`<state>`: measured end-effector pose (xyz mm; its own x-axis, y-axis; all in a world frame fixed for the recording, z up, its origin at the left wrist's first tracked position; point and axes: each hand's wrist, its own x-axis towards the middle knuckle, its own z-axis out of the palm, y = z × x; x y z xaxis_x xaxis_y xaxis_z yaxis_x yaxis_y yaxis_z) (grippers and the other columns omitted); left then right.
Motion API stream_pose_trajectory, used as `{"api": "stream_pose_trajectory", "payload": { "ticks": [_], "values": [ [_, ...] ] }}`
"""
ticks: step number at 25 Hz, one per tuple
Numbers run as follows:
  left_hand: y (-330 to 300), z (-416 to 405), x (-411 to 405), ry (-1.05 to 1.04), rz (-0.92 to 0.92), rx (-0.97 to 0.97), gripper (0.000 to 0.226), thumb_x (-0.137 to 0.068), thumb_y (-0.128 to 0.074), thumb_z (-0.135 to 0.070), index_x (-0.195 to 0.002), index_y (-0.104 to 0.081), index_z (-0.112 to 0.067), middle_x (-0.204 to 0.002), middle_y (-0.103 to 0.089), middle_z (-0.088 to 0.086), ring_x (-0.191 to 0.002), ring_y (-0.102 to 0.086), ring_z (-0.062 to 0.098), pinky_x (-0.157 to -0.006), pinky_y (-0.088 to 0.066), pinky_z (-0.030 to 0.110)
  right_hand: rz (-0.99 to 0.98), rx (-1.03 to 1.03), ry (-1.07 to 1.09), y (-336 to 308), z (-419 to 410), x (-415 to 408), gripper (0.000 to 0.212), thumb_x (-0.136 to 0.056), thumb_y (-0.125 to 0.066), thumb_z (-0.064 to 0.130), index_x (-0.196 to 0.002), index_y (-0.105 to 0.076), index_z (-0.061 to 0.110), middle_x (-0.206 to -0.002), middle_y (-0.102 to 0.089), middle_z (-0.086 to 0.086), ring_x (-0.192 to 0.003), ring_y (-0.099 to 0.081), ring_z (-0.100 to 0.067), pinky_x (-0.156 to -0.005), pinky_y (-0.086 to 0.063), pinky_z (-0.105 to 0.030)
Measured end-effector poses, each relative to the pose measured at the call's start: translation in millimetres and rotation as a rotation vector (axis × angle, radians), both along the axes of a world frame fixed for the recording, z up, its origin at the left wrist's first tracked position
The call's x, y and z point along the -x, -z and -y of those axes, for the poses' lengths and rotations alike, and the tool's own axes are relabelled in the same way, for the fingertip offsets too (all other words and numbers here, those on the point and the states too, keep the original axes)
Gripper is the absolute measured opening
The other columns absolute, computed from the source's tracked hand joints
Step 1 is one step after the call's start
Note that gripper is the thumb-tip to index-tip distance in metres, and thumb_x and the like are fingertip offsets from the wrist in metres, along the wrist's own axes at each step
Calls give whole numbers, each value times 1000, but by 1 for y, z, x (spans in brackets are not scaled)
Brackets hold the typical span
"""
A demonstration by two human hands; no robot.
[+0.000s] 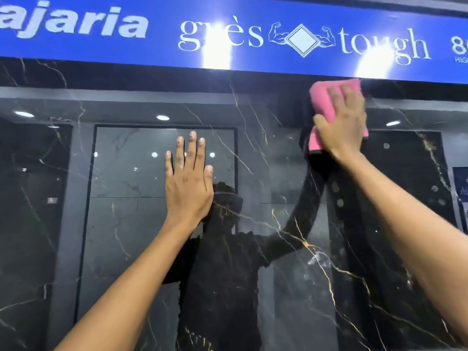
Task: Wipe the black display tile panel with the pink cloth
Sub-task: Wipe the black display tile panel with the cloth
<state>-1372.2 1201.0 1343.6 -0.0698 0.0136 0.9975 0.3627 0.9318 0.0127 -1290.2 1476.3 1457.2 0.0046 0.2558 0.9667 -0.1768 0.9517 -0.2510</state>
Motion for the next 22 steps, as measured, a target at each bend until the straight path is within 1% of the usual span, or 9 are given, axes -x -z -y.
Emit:
{"api": "stream_pose_trajectory", "payload": {
  "ticks": [5,7,10,12,15,17,19,21,22],
  "values": [
    [0,-2,-1,-14,0,-11,60,-97,-11,-35,-153,-9,-15,-161,-2,1,-148,4,21,-119,3,42,55,-1098,-32,97,49,27,64,-73,-50,32,-133,-53,10,-146,-40,-17,-140,-27,-34,-116,-21,-48],
    [-1,-2,-2,-16,10,-11,60,-97,-10,-35,-154,-8,-15,-161,-1,1,-148,4,21,-119,3,42,-5,-1069,21,89,14,23,62,-71,-53,30,-130,-56,11,-143,-43,-18,-137,-33,-35,-115,-24,-46],
    [-1,-2,-1,-15,7,-11,60,-97,-10,-35,-153,-8,-16,-161,-1,0,-148,5,21,-119,3,42,-80,-403,38,10,-19,11,68,-69,-50,34,-135,-50,18,-150,-32,-17,-137,-29,-38,-113,-24,-45],
    [0,-1,-1,-11,3,-11,60,-97,-10,-36,-153,-8,-16,-161,-1,0,-148,5,20,-120,3,41,35,-182,-4,-40,-8,-1,73,-71,-42,41,-143,-39,26,-157,-17,-9,-143,-17,-33,-115,-19,-44],
    [1,-1,-3,-2,-3,-5,59,-97,-13,-35,-154,-10,-16,-161,-2,-1,-148,3,20,-119,4,40,77,-516,-22,-41,27,4,76,-68,-39,45,-141,-44,23,-156,-19,-14,-143,-19,-37,-115,-22,-47],
    [0,0,-5,13,4,-1,60,-97,-15,-34,-153,-12,-15,-161,-4,-1,-148,2,20,-119,3,40,27,-895,-37,15,40,14,68,-69,-46,36,-133,-54,16,-150,-32,-20,-139,-27,-38,-115,-21,-45],
    [1,0,-7,22,16,-5,59,-97,-16,-33,-153,-13,-15,-161,-5,0,-148,1,21,-119,2,42,144,-1208,-15,85,31,15,63,-72,-52,32,-133,-54,19,-150,-33,-15,-142,-21,-35,-118,-15,-44],
    [1,-1,-8,32,32,0,58,-98,-18,-32,-153,-12,-14,-161,-4,2,-148,2,22,-119,2,43,203,-1291,26,112,-2,8,64,-73,-54,34,-136,-50,25,-151,-32,-10,-143,-20,-33,-118,-14,-46],
    [1,0,-8,37,39,6,58,-99,-18,-32,-153,-12,-14,-161,-4,2,-148,2,22,-119,2,44,156,-1167,40,108,-21,8,64,-72,-55,34,-135,-48,26,-150,-34,-10,-142,-23,-34,-117,-16,-47]
  ]
}}
